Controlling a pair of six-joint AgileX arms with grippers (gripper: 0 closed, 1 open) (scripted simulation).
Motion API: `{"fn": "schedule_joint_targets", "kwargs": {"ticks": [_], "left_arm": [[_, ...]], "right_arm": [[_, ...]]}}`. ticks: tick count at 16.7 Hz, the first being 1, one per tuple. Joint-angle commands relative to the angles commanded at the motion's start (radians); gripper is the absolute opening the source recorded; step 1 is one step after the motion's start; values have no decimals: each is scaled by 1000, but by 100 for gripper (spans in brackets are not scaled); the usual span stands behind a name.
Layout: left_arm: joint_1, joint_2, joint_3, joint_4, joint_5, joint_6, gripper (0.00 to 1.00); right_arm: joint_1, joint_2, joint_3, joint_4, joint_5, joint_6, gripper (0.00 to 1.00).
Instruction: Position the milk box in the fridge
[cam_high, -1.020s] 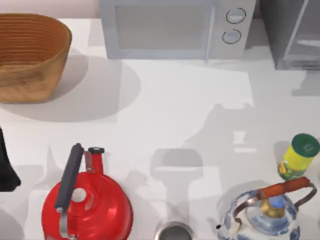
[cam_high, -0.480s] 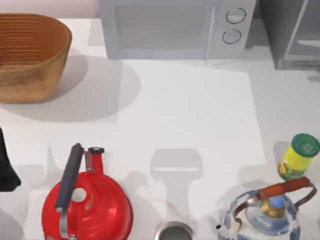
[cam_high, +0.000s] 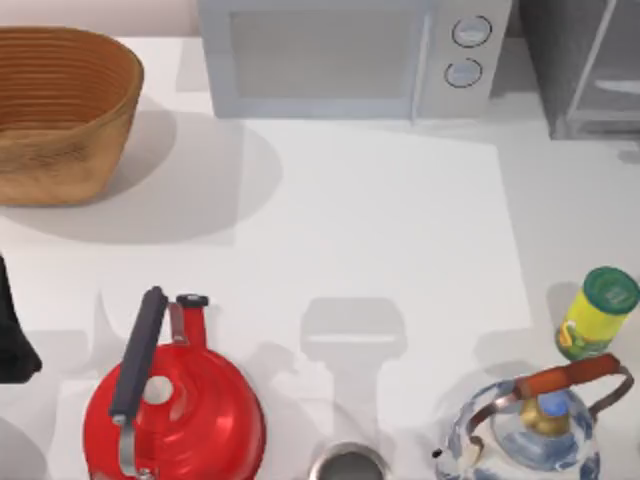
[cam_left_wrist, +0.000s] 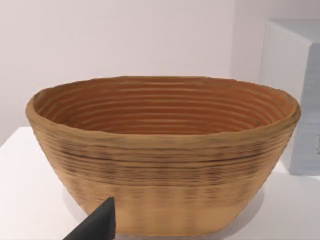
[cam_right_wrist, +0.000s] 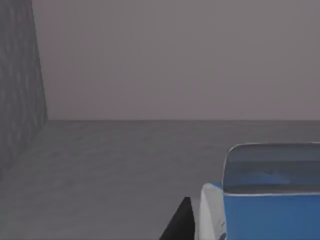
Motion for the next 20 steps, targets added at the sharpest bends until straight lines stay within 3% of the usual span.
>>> {"fn": "schedule_joint_targets", "kwargs": {"ticks": [4, 12, 18, 20], "left_arm": [[0, 0, 0, 0, 0, 0, 100], [0, 0, 0, 0, 0, 0, 100], [0, 0, 0, 0, 0, 0, 100], [0, 0, 0, 0, 0, 0, 100]], "right_arm": [[14, 67, 113, -68, 5, 2, 0], [50, 246, 582, -331, 52, -1, 0], [56, 262, 632, -371, 60, -3, 0], [56, 262, 632, -371, 60, -3, 15]]}}
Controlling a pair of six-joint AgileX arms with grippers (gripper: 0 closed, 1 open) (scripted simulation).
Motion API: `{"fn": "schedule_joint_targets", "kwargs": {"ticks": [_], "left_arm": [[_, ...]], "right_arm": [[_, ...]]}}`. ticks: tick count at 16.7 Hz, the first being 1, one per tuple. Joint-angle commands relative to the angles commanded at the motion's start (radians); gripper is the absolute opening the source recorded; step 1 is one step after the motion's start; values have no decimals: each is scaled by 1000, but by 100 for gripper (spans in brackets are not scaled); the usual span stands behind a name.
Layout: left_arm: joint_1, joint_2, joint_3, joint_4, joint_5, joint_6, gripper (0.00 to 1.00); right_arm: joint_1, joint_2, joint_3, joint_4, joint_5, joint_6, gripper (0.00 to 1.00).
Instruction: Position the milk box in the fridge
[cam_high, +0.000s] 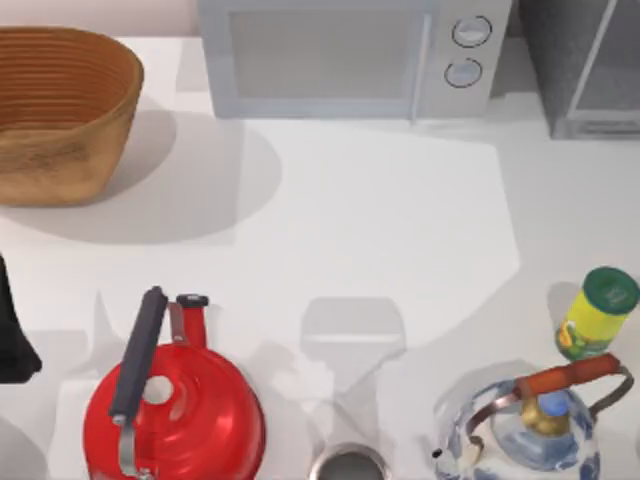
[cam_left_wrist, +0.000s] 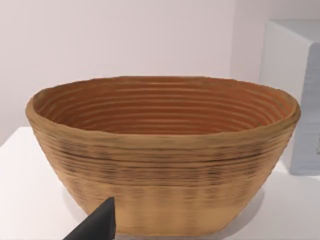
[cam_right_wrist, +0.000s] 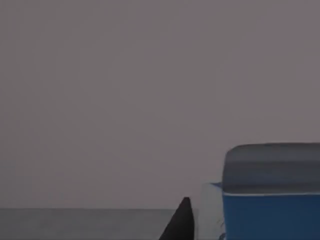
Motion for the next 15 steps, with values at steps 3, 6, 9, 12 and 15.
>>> {"fn": "schedule_joint_targets", "kwargs": {"ticks": [3, 6, 9, 12, 15], "left_arm": [[0, 0, 0, 0, 0, 0, 100], [0, 0, 0, 0, 0, 0, 100], [0, 0, 0, 0, 0, 0, 100], [0, 0, 0, 0, 0, 0, 100], [0, 0, 0, 0, 0, 0, 100]], "right_arm": [[0, 0, 0, 0, 0, 0, 38], [0, 0, 0, 0, 0, 0, 60], [0, 0, 0, 0, 0, 0, 83], [0, 0, 0, 0, 0, 0, 100], [0, 0, 0, 0, 0, 0, 100]]}}
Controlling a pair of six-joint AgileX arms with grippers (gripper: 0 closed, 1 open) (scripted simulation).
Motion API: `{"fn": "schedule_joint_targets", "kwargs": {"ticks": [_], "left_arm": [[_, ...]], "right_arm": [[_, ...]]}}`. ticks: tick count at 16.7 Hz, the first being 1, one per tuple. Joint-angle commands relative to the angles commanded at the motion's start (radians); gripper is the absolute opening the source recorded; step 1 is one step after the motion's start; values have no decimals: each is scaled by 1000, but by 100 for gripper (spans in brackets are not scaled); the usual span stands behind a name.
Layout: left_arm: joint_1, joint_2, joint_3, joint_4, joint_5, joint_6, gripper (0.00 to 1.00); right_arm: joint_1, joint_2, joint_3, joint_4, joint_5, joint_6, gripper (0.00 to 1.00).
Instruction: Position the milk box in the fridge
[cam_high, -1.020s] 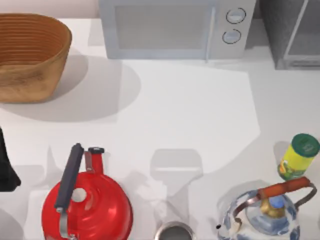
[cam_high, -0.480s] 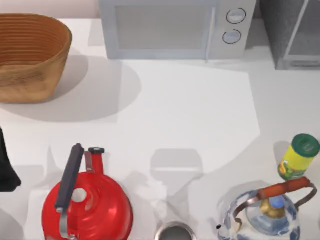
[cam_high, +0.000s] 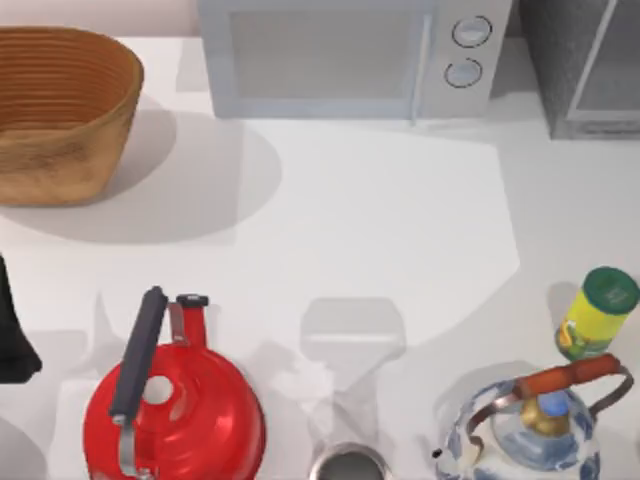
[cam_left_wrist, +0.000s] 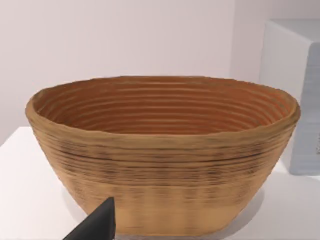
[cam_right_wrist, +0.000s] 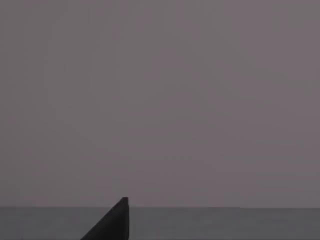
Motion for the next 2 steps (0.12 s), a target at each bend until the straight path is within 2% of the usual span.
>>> {"fn": "schedule_joint_targets", "kwargs": {"ticks": [2], "left_arm": [[0, 0, 0, 0, 0, 0, 100]], "right_arm": [[0, 0, 0, 0, 0, 0, 100]]}}
